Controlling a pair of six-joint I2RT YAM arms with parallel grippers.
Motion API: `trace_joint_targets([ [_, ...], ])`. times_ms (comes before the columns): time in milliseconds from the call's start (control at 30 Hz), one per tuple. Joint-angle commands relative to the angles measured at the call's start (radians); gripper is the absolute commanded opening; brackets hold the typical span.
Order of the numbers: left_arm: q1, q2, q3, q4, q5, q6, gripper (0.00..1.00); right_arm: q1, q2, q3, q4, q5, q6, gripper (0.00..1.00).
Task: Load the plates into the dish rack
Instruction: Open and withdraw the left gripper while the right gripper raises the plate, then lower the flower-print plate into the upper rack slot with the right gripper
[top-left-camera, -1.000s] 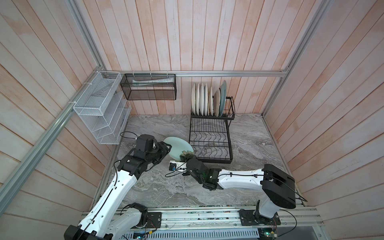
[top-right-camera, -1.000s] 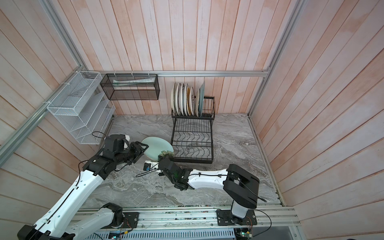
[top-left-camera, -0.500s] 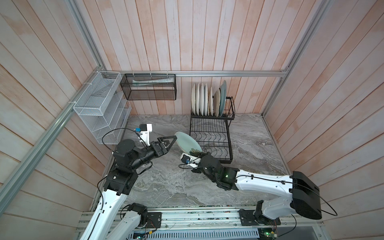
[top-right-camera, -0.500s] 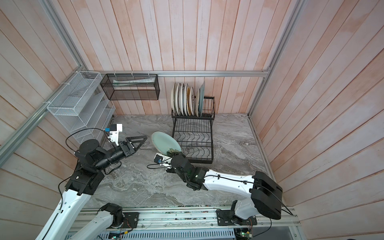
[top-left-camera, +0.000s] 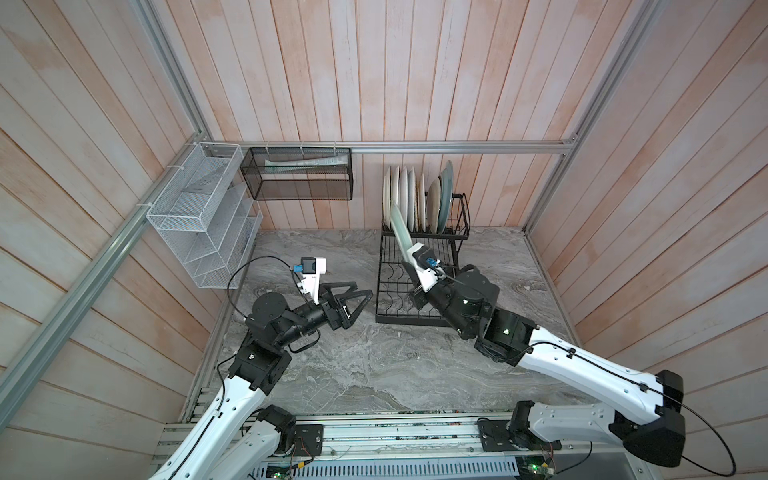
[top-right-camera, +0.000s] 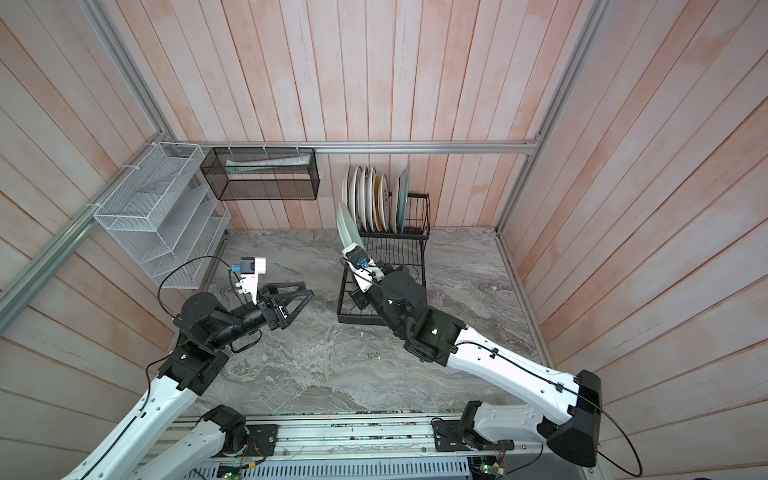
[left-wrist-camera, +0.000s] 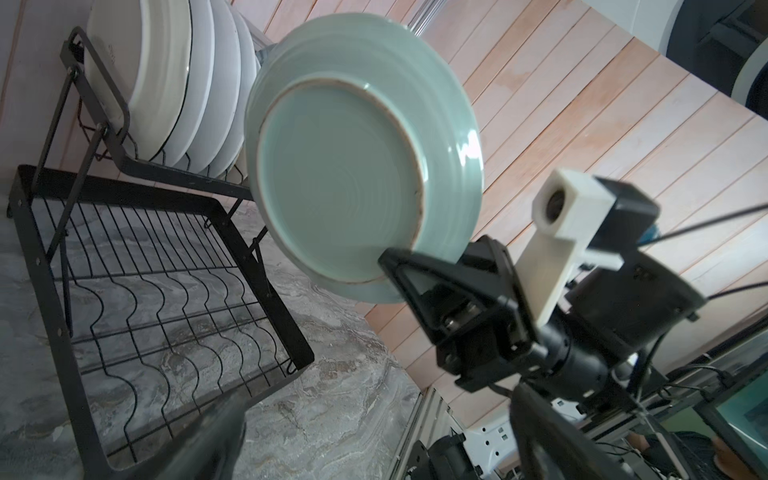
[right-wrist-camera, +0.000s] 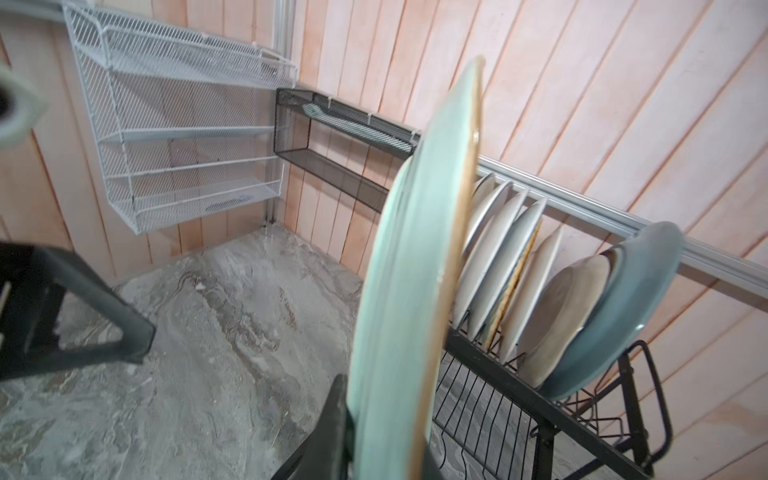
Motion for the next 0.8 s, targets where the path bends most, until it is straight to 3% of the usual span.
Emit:
trace_joint_targets([
  [0,-0.094,0.011,-0.048,0.132,-0.102,0.247,1.00,-0.056,-0.057,0.098,0.014,-0.041,0.104,0.00],
  [100,-0.220,0.017,-0.108,0.174,-0.217,0.498,1.00,-0.136,-0.063,0.175,-0.035,-0.088,0.174,0.00],
  [200,-0.280,0.039,-0.151,0.193,-0.290,0.652,1.00,-0.240,-0.051,0.255,-0.083,-0.140,0.237,0.00],
  [467,-0.281,-0.045,-0.287,0.309,-0.404,0.691,1.00,-0.513,0.027,0.414,-0.173,-0.279,0.355,0.00],
  [667,-0.281,-0.224,-0.270,0.108,-0.461,0.710,1.00,-0.710,0.108,0.460,-0.162,-0.469,0.447,0.00],
  [767,-0.281,-0.353,-0.283,-0.008,-0.473,0.692,1.00,-0.746,0.177,0.526,-0.187,-0.513,0.432,0.00],
])
